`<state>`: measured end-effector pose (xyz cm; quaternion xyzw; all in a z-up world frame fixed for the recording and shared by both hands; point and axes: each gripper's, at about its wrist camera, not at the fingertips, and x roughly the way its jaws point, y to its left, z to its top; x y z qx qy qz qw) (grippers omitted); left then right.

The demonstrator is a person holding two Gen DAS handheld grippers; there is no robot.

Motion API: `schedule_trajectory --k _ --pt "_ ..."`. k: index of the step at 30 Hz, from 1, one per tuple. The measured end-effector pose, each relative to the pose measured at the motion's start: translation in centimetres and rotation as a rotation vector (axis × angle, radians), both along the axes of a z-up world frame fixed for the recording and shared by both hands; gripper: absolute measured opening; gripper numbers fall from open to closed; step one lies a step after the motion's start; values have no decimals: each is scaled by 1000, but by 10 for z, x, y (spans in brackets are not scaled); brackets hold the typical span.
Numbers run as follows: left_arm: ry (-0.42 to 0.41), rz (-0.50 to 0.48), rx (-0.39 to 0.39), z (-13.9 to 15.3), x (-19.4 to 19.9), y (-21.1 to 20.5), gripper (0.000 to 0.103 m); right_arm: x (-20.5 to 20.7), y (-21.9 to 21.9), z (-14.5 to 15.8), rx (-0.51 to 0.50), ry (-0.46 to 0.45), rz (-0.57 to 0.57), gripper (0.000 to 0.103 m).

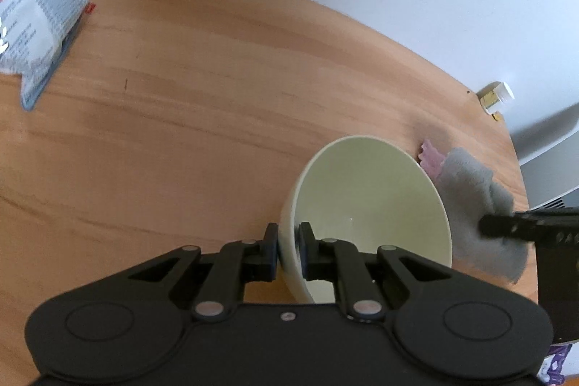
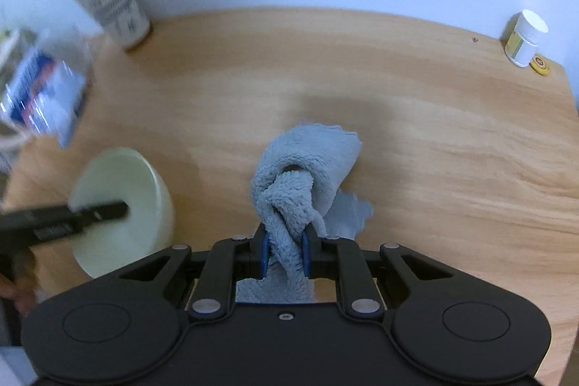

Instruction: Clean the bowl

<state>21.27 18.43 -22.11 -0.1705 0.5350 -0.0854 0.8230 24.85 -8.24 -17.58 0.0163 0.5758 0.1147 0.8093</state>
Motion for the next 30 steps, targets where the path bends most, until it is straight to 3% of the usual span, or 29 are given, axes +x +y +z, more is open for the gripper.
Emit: schedule_trajectory --k 7,9,10,12,14,15,19,22,30 --pt "33 -58 19 2 4 -2 14 -2 19 -10 -45 16 87 24" --pt "53 -87 31 4 6 -3 19 -5 24 -3 -102 -17 159 36" --pt "58 -96 35 4 7 -3 27 -8 28 1 -135 -35 210 46" --pt "60 -148 43 9 9 -2 40 -13 30 13 -171 -92 328 54" --pt "71 -200 70 12 12 0 41 -19 30 25 -207 -153 440 77" --pt "77 -226 85 14 13 1 41 -22 30 29 -230 -171 492 80" --pt "94 -305 56 19 22 8 41 -26 31 36 -296 -206 679 80" --pt "111 -340 55 18 33 4 41 -21 36 29 -290 -179 764 80" --pt "138 -480 67 11 54 -24 39 10 48 15 -186 -136 768 80"
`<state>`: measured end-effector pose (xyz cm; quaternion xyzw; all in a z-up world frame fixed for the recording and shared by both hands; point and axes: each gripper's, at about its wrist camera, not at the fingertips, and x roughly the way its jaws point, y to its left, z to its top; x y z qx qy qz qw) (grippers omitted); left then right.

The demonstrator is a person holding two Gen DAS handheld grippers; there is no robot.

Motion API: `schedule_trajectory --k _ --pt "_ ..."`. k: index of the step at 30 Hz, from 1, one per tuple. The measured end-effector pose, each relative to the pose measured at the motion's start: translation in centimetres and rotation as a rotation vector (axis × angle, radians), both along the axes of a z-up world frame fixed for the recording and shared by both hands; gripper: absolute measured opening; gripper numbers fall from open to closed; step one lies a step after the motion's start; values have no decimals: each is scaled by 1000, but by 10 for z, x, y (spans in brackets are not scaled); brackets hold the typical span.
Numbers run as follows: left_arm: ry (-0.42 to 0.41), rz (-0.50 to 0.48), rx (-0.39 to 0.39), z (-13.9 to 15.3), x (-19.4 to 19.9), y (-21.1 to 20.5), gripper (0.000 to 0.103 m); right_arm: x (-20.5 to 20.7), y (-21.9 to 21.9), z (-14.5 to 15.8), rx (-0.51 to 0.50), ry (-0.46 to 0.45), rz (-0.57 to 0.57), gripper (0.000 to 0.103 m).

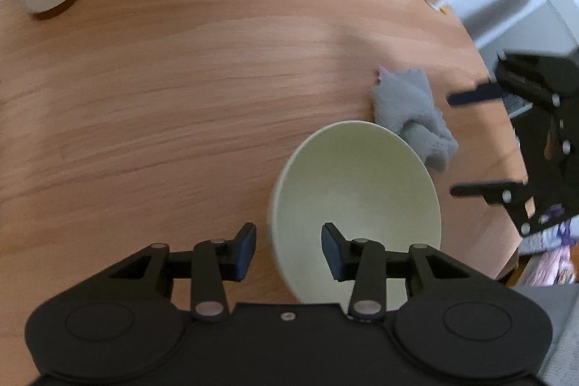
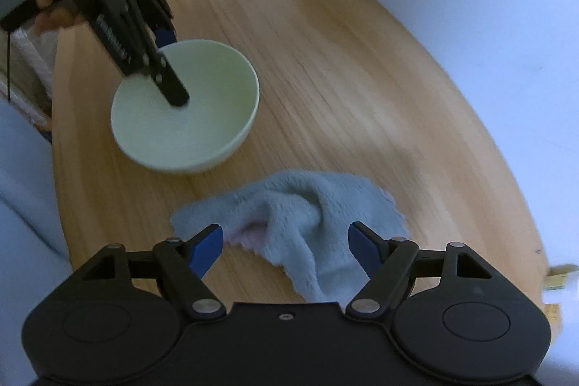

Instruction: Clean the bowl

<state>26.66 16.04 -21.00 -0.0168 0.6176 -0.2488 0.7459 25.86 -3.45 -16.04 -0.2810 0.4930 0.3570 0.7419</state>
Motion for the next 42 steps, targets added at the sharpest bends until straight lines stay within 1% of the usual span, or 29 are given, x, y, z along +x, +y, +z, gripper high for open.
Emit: schedule_trajectory --k 2,3,4,6,7,8,9,10,12,14,15,16,17,18,20,23,24,26,27,29,32,34,35,36,37,38,39,41,42 --pt "0 -16 13 -2 3 -3 35 10 -1 -2 41 46 -29 80" --pt "3 -20 14 -2 6 -5 28 11 0 -2 44 52 -33 80" --pt "6 -22 14 -2 7 -4 24 15 -1 -5 44 59 -54 81" --pt "13 -22 21 -4 11 -4 21 23 -1 -12 42 72 -98 84" --pt "22 -20 14 -5 14 -4 21 27 -2 -17 36 82 -129 88" --pt "29 -16 6 -6 16 -4 21 34 -6 -21 62 110 -175 88" --pt "36 -13 4 -6 17 -3 20 34 -7 -20 74 127 -188 88" --pt "42 -13 2 -7 19 -3 17 38 -8 -24 96 169 -214 88" --pt "38 -18 3 -8 21 -4 17 39 -6 -32 76 190 -230 89" --pt "23 -25 9 -7 20 -6 17 35 -2 -39 42 170 -209 88" --pt "17 -28 11 -7 19 -6 17 32 -1 -43 25 157 -197 85" --pt "12 -29 13 -7 18 -7 17 25 1 -44 28 105 -181 79" --pt "10 -24 11 -7 18 -7 16 23 0 -46 29 96 -186 77" --pt "6 -18 5 -6 16 -7 14 23 -1 -52 21 131 -211 76" --pt "-16 8 4 -3 13 -8 12 18 -1 -53 19 116 -211 75" --pt "-100 33 36 7 7 -11 9 11 5 -54 -19 90 -181 70" --pt "-130 39 55 10 4 -13 9 9 6 -54 -28 88 -177 62" --pt "-167 60 80 14 1 -16 9 10 5 -49 -27 93 -201 24" --pt "-187 66 89 16 -2 -18 9 11 3 -47 -24 99 -212 23" --pt "-235 71 109 20 -7 -23 9 16 -10 -44 16 138 -283 21" --pt "-321 66 157 24 -17 -30 9 21 -26 -38 57 169 -384 19" --pt "-415 43 211 27 -29 -40 10 22 -34 -32 103 172 -434 19" --pt "-443 39 221 28 -33 -42 10 23 -41 -26 136 156 -477 19" --pt "-478 35 231 28 -40 -46 11 25 -44 -23 150 150 -493 19" --pt "-497 37 235 28 -44 -49 11 26 -53 -9 225 132 -556 19" --pt "-513 43 231 27 -49 -51 11 27 -59 -2 266 119 -593 19" --pt "-529 46 226 26 -54 -54 11 28 -61 1 293 110 -615 19" --pt "-557 39 222 26 -63 -52 11 27 -66 22 426 68 -684 19" --pt "-580 28 223 26 -68 -53 11 27 -65 25 453 68 -692 19"
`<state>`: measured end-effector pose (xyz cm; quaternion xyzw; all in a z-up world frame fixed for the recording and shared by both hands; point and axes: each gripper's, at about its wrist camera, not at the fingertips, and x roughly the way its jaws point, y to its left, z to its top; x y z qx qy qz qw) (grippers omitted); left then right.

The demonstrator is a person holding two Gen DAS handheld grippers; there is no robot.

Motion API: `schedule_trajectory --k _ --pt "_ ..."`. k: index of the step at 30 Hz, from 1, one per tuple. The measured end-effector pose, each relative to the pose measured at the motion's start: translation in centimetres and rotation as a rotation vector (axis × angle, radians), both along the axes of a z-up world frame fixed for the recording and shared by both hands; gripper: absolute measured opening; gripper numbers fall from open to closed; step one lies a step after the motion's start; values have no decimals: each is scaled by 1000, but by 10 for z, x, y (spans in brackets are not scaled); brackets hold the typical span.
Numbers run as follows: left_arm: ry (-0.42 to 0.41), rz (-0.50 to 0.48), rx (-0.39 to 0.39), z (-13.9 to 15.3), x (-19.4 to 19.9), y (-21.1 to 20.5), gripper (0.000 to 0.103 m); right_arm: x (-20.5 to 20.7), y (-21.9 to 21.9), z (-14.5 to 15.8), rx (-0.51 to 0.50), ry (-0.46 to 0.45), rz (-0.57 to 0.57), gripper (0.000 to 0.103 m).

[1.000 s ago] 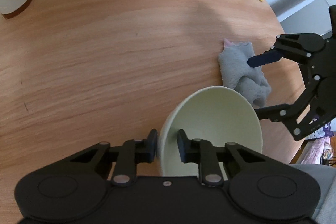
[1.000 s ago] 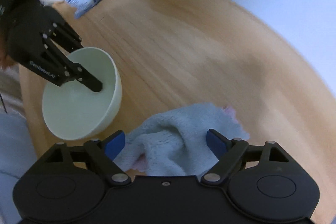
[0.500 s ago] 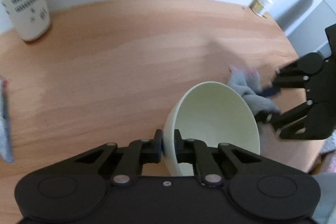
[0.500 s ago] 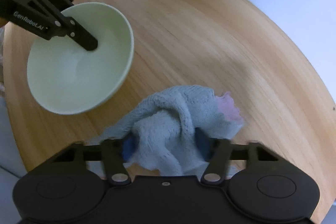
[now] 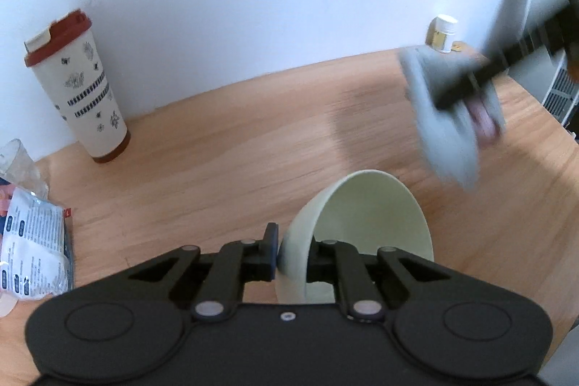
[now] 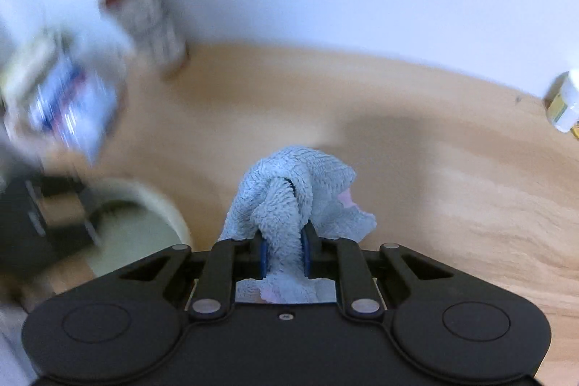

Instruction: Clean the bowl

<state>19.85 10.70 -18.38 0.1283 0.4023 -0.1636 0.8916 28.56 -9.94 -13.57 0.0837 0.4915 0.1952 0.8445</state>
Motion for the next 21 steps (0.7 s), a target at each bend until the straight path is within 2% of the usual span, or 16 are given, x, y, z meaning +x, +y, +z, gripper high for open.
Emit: schedule_trajectory --k 2,6,9,13,16,21 --pt "-30 -25 18 -1 -9 -4 11 1 12 13 77 -35 -9 19" --pt "-62 -59 27 -2 -18 -5 11 6 43 24 108 -26 41 19" --pt "-75 -65 32 -3 -23 -2 11 16 74 2 126 69 105 19" --pt "-93 -77 36 -5 -28 0 11 15 87 -21 120 148 138 20" --pt "-100 -88 39 -6 -29 -1 12 20 78 -34 137 215 109 20" --pt "-98 -104 39 -5 -29 -3 12 19 61 -56 71 294 28 20"
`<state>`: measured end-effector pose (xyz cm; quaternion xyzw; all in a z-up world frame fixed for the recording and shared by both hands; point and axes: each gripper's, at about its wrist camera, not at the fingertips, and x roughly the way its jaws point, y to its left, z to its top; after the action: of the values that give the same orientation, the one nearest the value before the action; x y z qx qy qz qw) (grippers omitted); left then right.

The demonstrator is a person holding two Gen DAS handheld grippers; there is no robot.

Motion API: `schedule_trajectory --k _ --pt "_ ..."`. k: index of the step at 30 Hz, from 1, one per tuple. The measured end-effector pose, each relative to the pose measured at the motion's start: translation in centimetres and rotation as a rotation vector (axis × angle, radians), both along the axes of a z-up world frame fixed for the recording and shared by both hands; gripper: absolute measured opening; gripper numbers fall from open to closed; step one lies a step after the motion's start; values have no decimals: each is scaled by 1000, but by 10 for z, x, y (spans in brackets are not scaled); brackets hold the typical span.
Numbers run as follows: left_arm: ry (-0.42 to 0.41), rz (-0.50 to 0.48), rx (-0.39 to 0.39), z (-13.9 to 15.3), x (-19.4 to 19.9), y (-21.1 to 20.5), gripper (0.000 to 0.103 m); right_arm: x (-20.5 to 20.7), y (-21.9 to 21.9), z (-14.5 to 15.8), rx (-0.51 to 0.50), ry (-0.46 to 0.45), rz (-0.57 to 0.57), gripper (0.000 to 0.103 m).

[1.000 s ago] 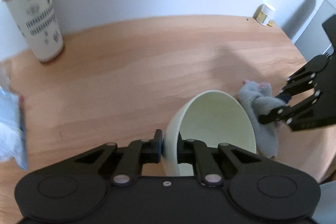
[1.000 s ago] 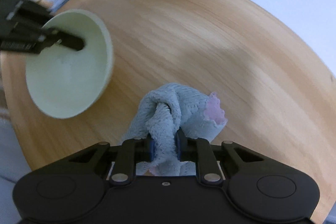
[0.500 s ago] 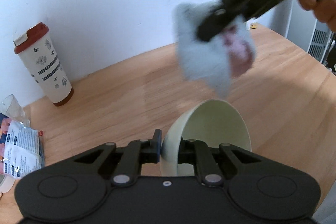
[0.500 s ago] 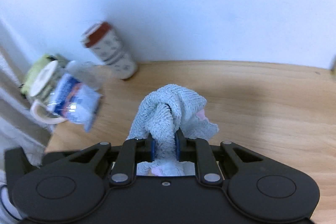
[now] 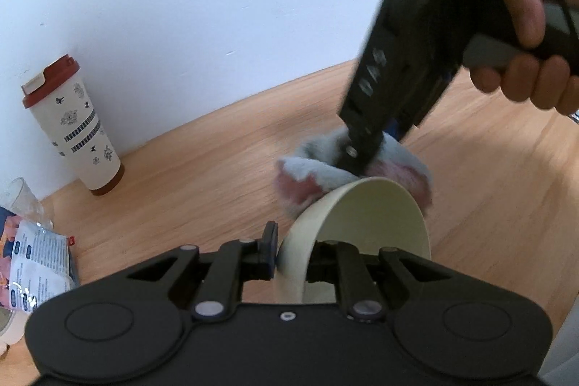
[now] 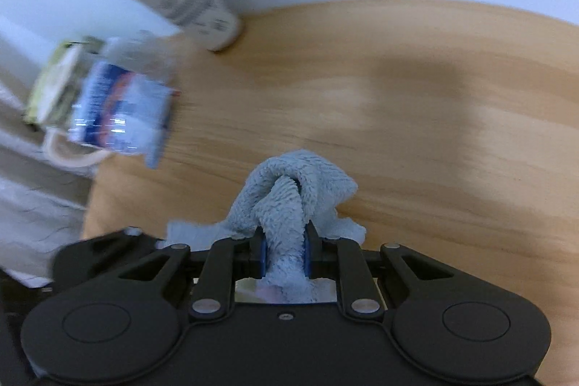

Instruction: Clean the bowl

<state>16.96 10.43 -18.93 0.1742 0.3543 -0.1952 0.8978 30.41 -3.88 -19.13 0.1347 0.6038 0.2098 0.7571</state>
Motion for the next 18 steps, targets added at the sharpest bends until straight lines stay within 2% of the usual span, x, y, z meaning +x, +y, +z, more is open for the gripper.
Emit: schedule_trajectory --k 5,8,12,15,18 --pt "18 6 -11 0 3 3 12 -7 -8 -8 2 49 -58 20" --pt "27 -7 -9 0 5 5 12 -7 1 2 22 21 -50 20" --pt "45 -4 -24 1 10 7 13 -8 25 21 92 -23 7 20" --pt "64 0 -41 1 13 10 13 -13 49 31 46 -70 91 20" --pt "81 0 -59 1 17 13 14 -10 51 29 45 -65 98 20"
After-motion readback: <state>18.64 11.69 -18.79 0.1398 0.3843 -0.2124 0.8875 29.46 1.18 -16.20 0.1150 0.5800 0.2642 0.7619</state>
